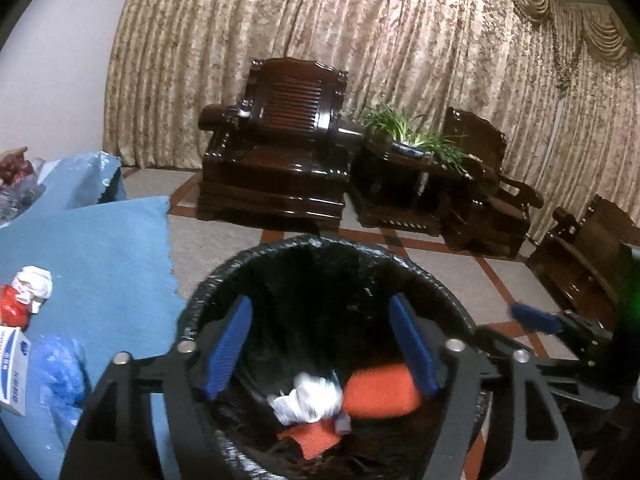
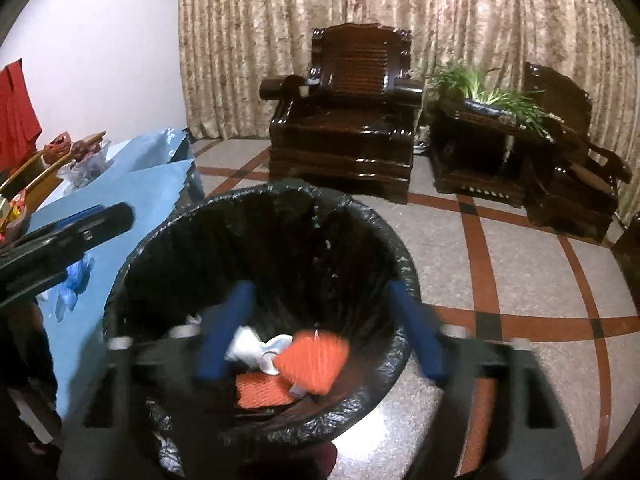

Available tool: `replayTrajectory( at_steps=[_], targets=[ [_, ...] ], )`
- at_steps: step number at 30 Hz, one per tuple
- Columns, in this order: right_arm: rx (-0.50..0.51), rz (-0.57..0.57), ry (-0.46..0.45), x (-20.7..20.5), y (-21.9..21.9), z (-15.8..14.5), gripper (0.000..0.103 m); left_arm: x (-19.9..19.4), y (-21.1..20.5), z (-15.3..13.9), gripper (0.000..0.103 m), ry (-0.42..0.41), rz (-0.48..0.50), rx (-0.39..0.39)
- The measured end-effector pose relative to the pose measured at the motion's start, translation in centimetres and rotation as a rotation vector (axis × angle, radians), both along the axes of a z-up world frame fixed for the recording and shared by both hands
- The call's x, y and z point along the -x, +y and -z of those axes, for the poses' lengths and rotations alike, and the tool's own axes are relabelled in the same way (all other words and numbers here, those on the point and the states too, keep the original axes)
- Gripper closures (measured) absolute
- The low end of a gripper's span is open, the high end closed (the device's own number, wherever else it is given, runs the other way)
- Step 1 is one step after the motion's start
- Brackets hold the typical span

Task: Collect trash
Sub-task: 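Move both grippers back over the table toward the blue bag and white box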

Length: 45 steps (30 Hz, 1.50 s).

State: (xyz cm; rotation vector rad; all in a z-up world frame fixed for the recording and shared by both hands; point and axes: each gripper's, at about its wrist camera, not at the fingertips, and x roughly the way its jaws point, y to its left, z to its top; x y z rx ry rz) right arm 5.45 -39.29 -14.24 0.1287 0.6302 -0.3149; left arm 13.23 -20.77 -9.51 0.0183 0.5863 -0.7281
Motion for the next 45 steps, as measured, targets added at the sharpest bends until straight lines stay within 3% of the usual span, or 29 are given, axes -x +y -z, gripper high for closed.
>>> replayTrajectory(
  at_steps=[6, 17, 27, 36, 45],
  targets=[
    [-0.047, -0.013, -0.032, -0.3, 1.0, -1.2, 0.005, 0.2, 3.2, -1.2, 0.006, -0.042, -0.097, -0.007],
    [-0.049, -0.212, -0.1, -3.8, 9.1, -4.1, 0.005, 1.1, 13.5, -3.3, 0.006, -0.126, -0.325, -0.042],
    [-0.052, -0.422, -0.108, -8.0, 18.3, -4.5, 0.005, 0.9, 23.7, -2.6, 0.006, -0.138, -0.523, -0.091],
    [-0.033, -0.544, -0.093, -11.3, 25.1, -3.5, 0.005, 0.6, 29.8, -0.9, 0.006, -0.124, -0.631, -0.122],
    [-0.026, -0.571, -0.024, -15.0, 28.2, -0.1, 0.005, -0.4, 32.7, 1.5, 0.007, -0.076, -0.681, -0.135]
  ],
)
